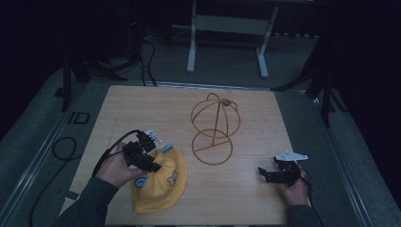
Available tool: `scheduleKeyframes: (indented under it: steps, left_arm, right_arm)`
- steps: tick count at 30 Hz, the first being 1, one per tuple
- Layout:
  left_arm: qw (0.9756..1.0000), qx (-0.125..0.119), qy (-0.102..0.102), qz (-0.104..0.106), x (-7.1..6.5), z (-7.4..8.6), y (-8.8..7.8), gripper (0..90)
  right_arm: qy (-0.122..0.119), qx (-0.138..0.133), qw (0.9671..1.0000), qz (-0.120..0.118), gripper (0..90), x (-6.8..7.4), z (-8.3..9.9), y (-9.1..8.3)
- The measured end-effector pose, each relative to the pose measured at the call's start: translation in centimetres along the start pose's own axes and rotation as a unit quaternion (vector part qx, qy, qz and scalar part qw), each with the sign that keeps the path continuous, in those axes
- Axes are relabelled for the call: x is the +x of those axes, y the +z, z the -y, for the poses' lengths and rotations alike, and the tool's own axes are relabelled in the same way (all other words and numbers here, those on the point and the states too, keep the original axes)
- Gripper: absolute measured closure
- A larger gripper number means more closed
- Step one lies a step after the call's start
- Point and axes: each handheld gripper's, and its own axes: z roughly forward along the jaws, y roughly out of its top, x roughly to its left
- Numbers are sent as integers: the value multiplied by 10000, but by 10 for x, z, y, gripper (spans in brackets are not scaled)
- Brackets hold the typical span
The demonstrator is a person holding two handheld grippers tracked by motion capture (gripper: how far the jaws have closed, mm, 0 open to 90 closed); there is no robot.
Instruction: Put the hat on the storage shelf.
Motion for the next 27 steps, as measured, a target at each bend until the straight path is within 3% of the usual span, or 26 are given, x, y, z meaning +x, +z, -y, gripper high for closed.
scheduleKeyframes:
  steps: [3,6,7,19,27]
  left_arm:
    - [9998,144,92,-111,-1,-2,-3,773]
    - [9994,252,138,-176,-1,-3,-4,816]
    - [9989,315,172,-286,1,-4,-7,822]
    - [9977,153,150,-639,18,-4,-39,839]
    - [9974,-7,55,-712,28,-7,-51,838]
  right_arm:
    - [0,0,10000,0,138,0,0,0]
    - [-1,0,10000,0,138,0,0,0]
    - [6,-1,10000,0,138,0,0,0]
    - [23,-2,10000,0,138,0,0,0]
    - [7,-3,10000,1,138,0,0,0]
